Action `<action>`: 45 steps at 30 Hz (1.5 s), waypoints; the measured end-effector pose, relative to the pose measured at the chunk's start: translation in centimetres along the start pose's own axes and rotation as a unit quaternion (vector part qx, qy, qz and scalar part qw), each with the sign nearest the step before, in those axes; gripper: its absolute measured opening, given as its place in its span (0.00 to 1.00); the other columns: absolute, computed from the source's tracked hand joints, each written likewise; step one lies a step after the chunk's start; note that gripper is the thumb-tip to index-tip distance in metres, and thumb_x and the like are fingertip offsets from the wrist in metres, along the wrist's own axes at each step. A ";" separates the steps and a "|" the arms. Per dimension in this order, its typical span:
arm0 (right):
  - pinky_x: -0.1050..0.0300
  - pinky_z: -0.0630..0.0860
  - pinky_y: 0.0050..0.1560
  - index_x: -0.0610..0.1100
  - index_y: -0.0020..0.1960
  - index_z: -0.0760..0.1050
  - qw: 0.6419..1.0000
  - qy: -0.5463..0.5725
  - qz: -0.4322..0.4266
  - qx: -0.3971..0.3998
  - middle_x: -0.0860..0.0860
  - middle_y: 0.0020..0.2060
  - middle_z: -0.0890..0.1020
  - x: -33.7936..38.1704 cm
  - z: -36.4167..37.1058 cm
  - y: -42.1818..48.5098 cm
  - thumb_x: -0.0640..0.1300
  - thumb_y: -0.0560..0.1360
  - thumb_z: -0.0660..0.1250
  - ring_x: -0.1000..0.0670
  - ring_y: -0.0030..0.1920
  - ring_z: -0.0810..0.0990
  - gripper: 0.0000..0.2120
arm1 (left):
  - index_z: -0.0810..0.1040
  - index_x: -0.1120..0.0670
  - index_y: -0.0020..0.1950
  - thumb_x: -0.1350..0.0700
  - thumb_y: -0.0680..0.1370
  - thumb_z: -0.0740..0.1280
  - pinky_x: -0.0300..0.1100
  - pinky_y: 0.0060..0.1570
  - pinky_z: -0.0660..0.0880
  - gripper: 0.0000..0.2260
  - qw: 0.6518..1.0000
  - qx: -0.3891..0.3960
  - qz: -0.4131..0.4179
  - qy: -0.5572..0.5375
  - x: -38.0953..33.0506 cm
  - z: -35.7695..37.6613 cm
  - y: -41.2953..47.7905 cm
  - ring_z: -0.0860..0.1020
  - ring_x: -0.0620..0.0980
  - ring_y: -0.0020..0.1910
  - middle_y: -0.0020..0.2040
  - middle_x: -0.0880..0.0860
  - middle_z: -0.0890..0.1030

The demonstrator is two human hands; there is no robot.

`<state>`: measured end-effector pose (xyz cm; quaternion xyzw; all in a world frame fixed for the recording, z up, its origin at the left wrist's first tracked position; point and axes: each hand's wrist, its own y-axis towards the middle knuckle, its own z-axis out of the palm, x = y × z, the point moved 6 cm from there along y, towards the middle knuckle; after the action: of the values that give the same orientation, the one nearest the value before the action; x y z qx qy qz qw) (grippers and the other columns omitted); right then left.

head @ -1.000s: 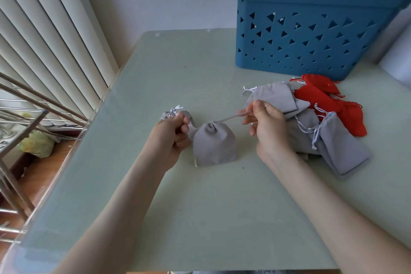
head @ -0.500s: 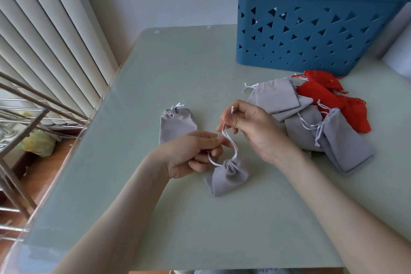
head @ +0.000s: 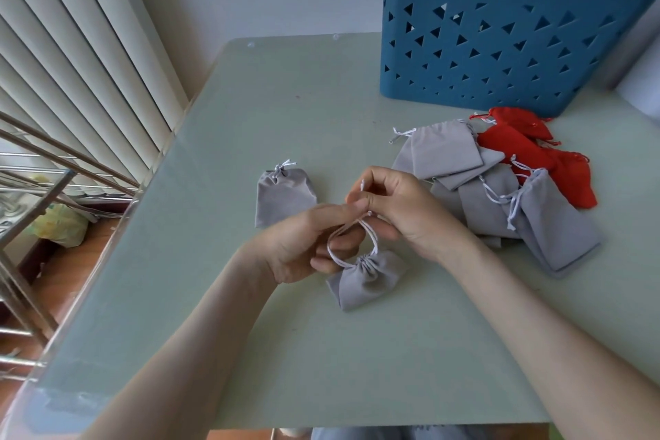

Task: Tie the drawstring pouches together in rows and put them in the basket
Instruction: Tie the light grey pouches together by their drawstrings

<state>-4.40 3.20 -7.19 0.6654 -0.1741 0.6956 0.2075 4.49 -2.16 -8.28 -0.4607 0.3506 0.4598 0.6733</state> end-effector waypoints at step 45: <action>0.61 0.71 0.45 0.42 0.52 0.74 0.985 0.102 0.136 0.011 0.45 0.43 0.79 -0.9 -0.2 -0.4 0.30 0.77 0.58 0.48 0.47 0.77 0.11 | 0.76 0.54 0.39 0.61 0.80 0.62 0.36 0.37 0.69 0.11 0.926 -0.291 0.175 0.162 -2.0 -3.2 -0.5 0.74 0.48 0.35 0.35 0.47 0.80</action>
<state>-4.32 3.61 -8.06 0.5632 -0.2331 0.7836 0.1204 4.14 -5.87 -7.37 -0.6362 0.3807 0.5712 0.3522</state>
